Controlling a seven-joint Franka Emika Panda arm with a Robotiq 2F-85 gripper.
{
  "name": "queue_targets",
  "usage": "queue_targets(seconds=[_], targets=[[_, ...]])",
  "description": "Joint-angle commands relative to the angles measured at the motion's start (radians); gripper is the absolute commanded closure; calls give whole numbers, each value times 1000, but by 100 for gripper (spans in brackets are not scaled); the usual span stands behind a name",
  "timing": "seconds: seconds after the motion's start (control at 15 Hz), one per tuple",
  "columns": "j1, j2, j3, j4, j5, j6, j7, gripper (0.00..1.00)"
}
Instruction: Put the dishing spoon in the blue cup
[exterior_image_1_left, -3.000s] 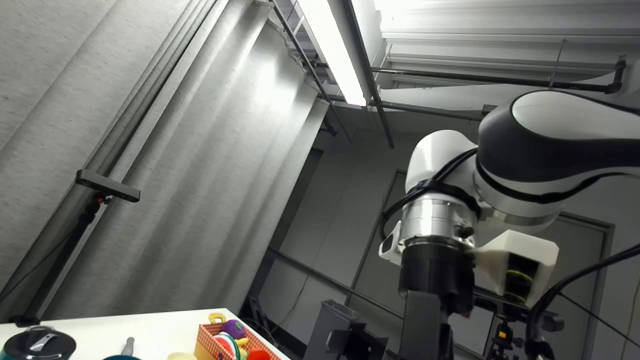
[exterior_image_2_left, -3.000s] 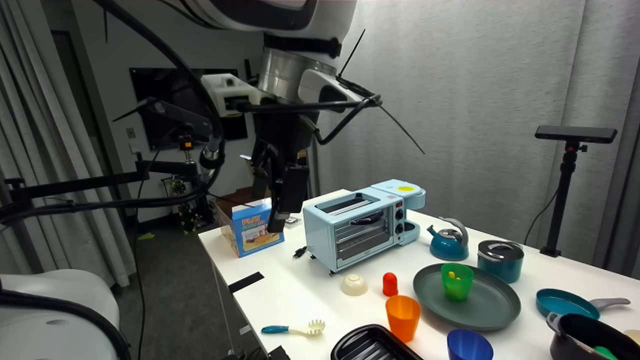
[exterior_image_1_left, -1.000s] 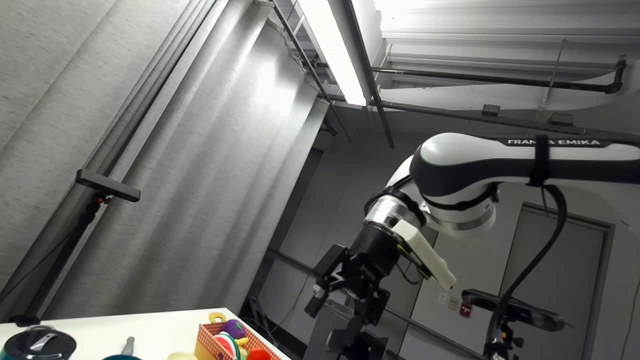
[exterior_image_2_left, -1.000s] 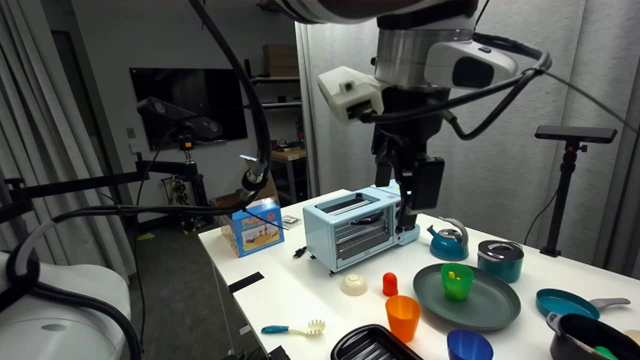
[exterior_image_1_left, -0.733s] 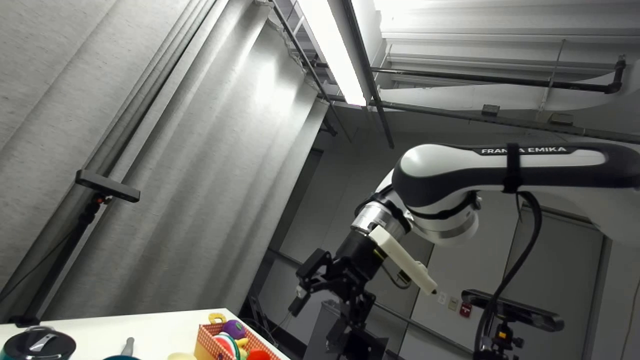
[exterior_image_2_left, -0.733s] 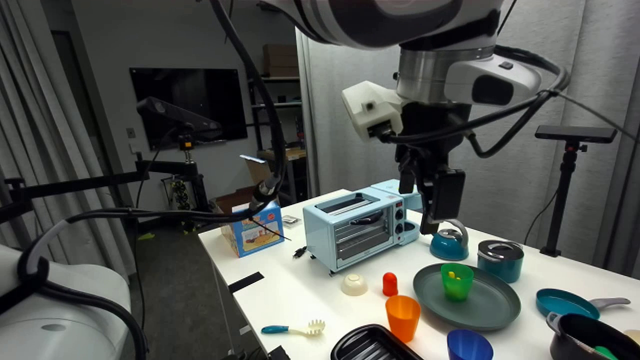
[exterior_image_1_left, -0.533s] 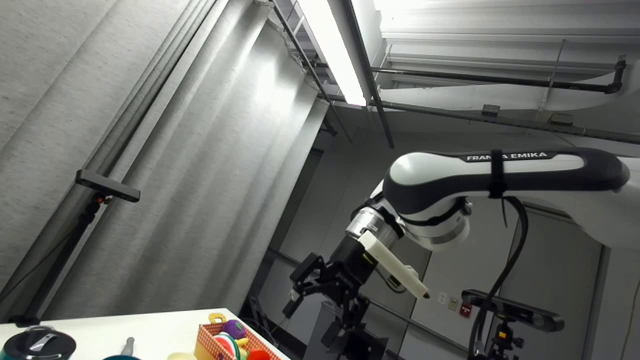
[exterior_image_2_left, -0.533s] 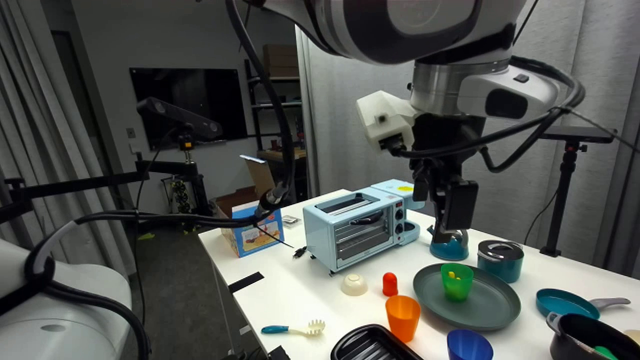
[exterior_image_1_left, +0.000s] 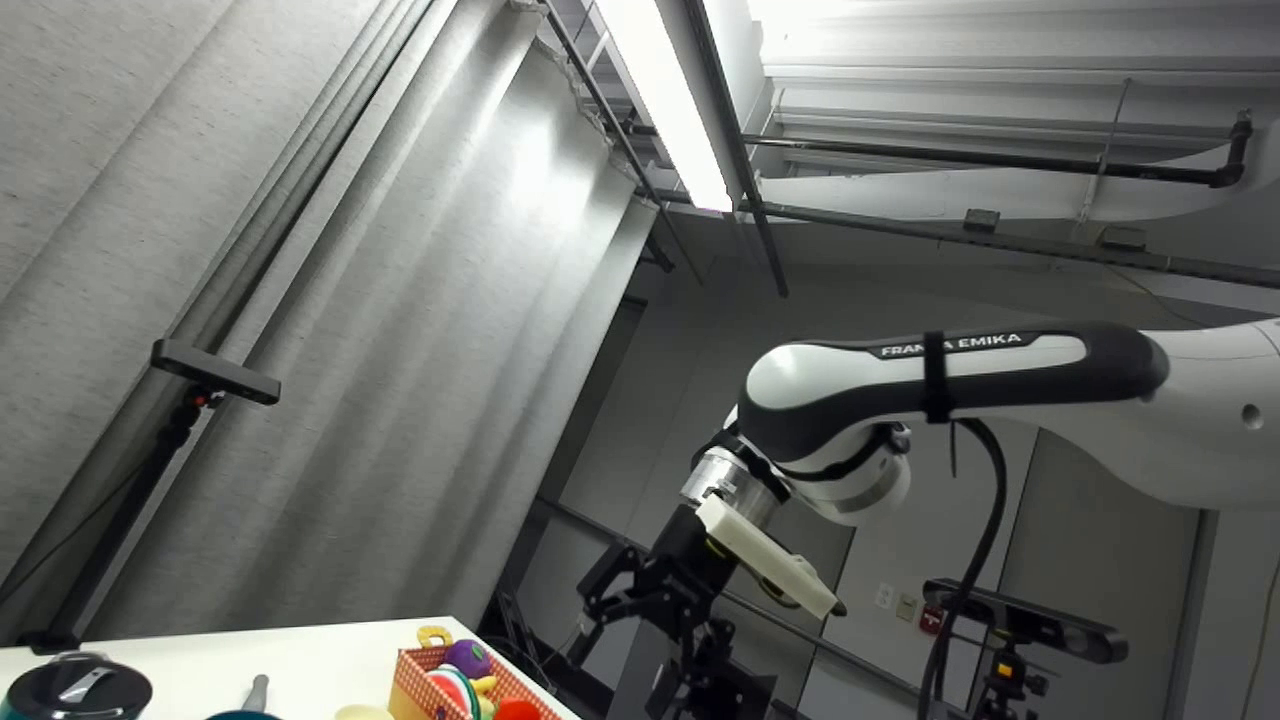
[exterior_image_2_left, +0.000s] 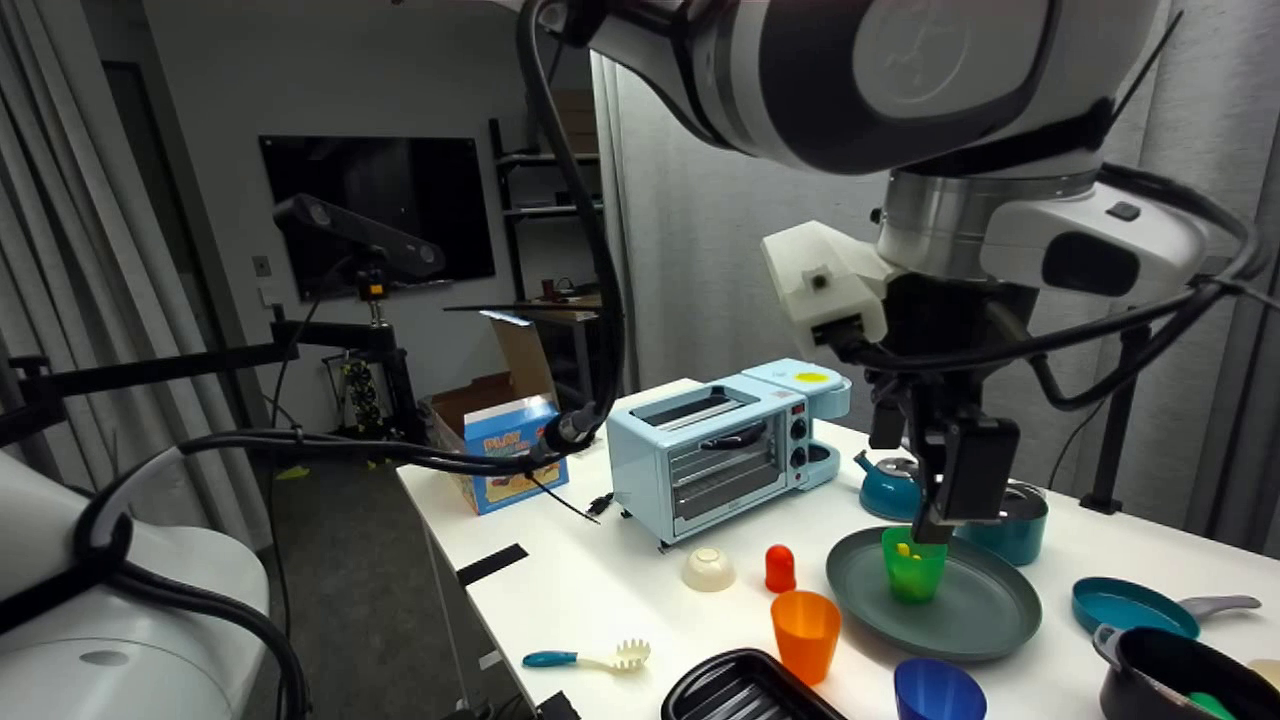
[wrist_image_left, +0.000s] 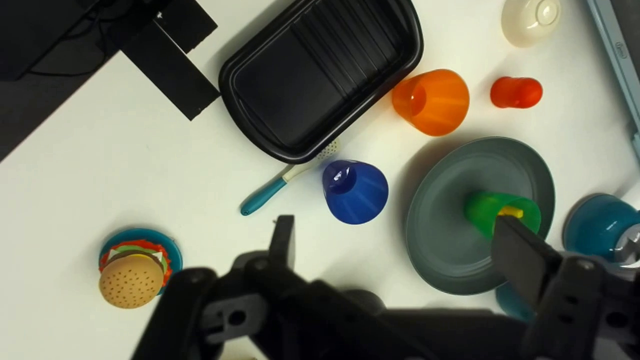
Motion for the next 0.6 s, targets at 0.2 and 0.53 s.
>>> queue_targets(seconds=[0.2, 0.53], targets=[[-15, 69, -29, 42, -16, -4, 17, 0], [-8, 54, -31, 15, -9, -2, 0, 0]])
